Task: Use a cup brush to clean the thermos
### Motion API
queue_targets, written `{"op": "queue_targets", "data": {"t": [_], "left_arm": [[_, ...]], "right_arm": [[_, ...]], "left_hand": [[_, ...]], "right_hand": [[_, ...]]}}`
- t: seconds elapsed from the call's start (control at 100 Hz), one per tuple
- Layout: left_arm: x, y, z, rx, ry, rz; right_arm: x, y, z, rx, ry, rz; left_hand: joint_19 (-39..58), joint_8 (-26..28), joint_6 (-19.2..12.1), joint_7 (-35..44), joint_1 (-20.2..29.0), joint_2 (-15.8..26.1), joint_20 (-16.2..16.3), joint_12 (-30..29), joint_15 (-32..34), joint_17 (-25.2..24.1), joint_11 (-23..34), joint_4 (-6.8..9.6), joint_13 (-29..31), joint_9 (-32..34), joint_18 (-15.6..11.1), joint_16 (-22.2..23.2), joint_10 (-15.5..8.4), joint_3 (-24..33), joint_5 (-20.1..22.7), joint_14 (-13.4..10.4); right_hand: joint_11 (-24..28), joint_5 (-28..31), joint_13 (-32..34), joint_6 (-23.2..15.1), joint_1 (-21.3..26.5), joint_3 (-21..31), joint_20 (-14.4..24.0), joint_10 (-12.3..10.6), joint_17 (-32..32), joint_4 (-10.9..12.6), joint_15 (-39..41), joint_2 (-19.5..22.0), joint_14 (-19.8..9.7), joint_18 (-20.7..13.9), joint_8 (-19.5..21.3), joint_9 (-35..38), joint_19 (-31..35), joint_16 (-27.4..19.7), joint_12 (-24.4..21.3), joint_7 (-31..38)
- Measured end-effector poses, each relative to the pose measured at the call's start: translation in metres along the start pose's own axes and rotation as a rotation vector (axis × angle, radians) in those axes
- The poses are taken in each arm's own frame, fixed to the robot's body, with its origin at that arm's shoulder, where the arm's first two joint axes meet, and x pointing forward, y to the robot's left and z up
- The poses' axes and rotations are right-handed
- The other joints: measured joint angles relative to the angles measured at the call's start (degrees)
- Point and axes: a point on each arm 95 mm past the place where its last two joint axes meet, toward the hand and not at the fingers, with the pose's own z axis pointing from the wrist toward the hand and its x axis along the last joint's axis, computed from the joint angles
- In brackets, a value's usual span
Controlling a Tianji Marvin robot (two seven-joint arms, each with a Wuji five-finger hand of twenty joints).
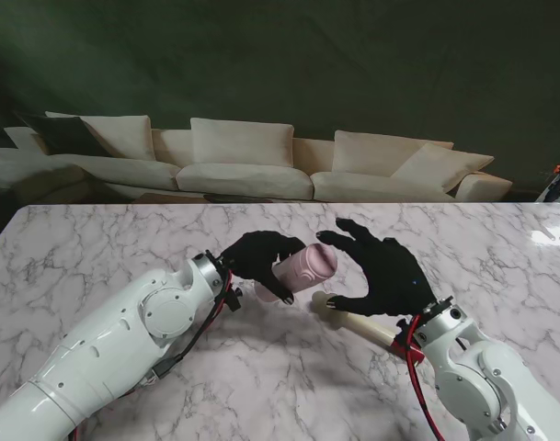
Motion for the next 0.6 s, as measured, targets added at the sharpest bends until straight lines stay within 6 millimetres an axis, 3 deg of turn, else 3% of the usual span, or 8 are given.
{"op": "queue_targets", "data": {"t": [0.11, 0.22, 0.3, 0.36, 0.44, 0.52, 0.56, 0.6], "left_arm": [[0.000, 0.000, 0.000, -0.005, 0.001, 0.000], [0.000, 0.001, 0.001, -0.008, 0.002, -0.001], [0.001, 0.001, 0.001, -0.009, 0.002, -0.002], [0.001, 0.001, 0.001, -0.008, 0.002, -0.002], [0.001, 0.002, 0.001, -0.007, 0.002, -0.002], [0.001, 0.003, 0.000, -0.010, 0.002, -0.004], [0.001, 0.004, 0.000, -0.011, 0.001, -0.004], [0.001, 0.004, 0.000, -0.011, 0.001, -0.004]], "right_arm": [[0.001, 0.000, 0.011, -0.009, 0.036, 0.010], [0.003, 0.002, 0.021, -0.010, 0.057, 0.018], [0.006, 0.001, 0.026, 0.002, 0.070, 0.023], [0.008, -0.001, 0.029, 0.016, 0.079, 0.028], [0.011, -0.003, 0.034, 0.022, 0.081, 0.040], [0.011, -0.004, 0.037, 0.022, 0.067, 0.045], [0.011, -0.006, 0.038, 0.022, 0.052, 0.049], [0.012, -0.008, 0.039, 0.021, 0.033, 0.059]], "left_hand": [[0.02, 0.00, 0.00, 0.00, 0.00, 0.00, 0.00, 0.01, 0.03, 0.00, 0.01, 0.00, 0.00, 0.00, 0.00, 0.00, 0.00, 0.00, 0.00, 0.00], [0.02, 0.00, 0.00, 0.00, 0.00, 0.00, 0.00, 0.01, 0.06, 0.00, 0.01, 0.00, 0.01, 0.00, 0.00, 0.00, 0.00, 0.00, 0.00, 0.00], [0.03, -0.01, 0.00, 0.00, 0.00, 0.00, 0.00, 0.02, 0.07, 0.00, 0.01, 0.00, 0.01, 0.00, 0.00, 0.00, 0.00, 0.00, 0.00, 0.00], [0.04, -0.01, 0.00, 0.00, 0.00, 0.00, 0.00, 0.02, 0.07, 0.00, 0.01, 0.00, 0.01, 0.00, 0.00, 0.00, 0.00, 0.00, 0.00, 0.00], [0.04, -0.02, 0.00, 0.00, 0.00, 0.00, 0.00, 0.02, 0.08, 0.00, 0.01, 0.00, 0.01, 0.00, 0.00, 0.00, 0.00, 0.00, 0.00, 0.00], [0.04, -0.07, -0.20, 0.00, 0.00, 0.00, 0.00, 0.02, 0.08, 0.00, 0.02, -0.01, 0.01, 0.00, 0.00, 0.00, -0.04, 0.00, 0.00, 0.00], [0.04, -0.07, -0.20, 0.00, 0.00, 0.00, 0.00, 0.02, 0.08, 0.00, 0.02, -0.01, 0.01, 0.00, 0.00, 0.01, -0.04, 0.00, 0.00, 0.00], [0.04, -0.09, -0.30, 0.00, 0.00, 0.00, 0.00, 0.03, 0.08, 0.00, 0.03, -0.01, 0.01, 0.00, 0.00, 0.01, -0.08, 0.00, 0.00, 0.00]], "right_hand": [[-0.03, 0.15, 0.00, -2.67, 0.95, 7.49, -1.05, -4.06, -0.03, 0.03, -0.97, -1.43, -1.92, -1.71, 0.52, 0.00, -0.35, -1.26, 0.00, 1.53], [3.42, 0.21, 0.04, -3.12, 0.96, 9.67, -1.42, -5.45, -0.14, 0.03, -1.05, -2.09, -2.98, -2.91, 0.54, 0.05, -0.35, -1.58, 2.11, 4.30], [10.21, 2.06, 2.27, -3.14, 2.78, 10.36, -1.43, -5.39, 1.47, -0.31, -0.74, -2.62, -4.04, -3.58, 0.54, 0.28, 0.12, -1.59, 4.68, 7.34], [16.09, 2.49, 7.23, -3.14, 2.82, 10.36, -1.35, -3.00, 5.41, -0.74, 3.99, -2.62, -4.48, -3.75, 0.55, 3.31, 3.69, 1.39, 6.99, 8.84], [22.52, 2.52, 9.66, -3.14, 2.83, 10.36, 0.76, -1.49, 10.45, -0.93, 7.68, -2.62, -2.01, -4.21, 0.61, 7.61, 7.44, 5.60, 10.64, 10.52], [28.53, 3.11, 15.02, -3.16, 2.22, 10.35, 2.65, -1.41, 15.79, -1.90, 12.92, -2.53, -0.43, -4.22, 1.39, 14.56, 11.28, 9.33, 16.06, 11.99], [31.25, 4.74, 19.31, -3.16, 1.19, 10.20, 3.39, -2.59, 18.15, -2.34, 17.23, -2.50, -0.03, -4.19, 1.89, 19.48, 13.57, 11.04, 19.11, 12.57], [31.79, 6.25, 23.00, -3.16, -0.64, 9.43, 4.03, -2.58, 20.46, -2.59, 20.52, -1.42, 0.29, -3.69, 1.98, 22.66, 15.87, 12.54, 21.07, 13.81]]}}
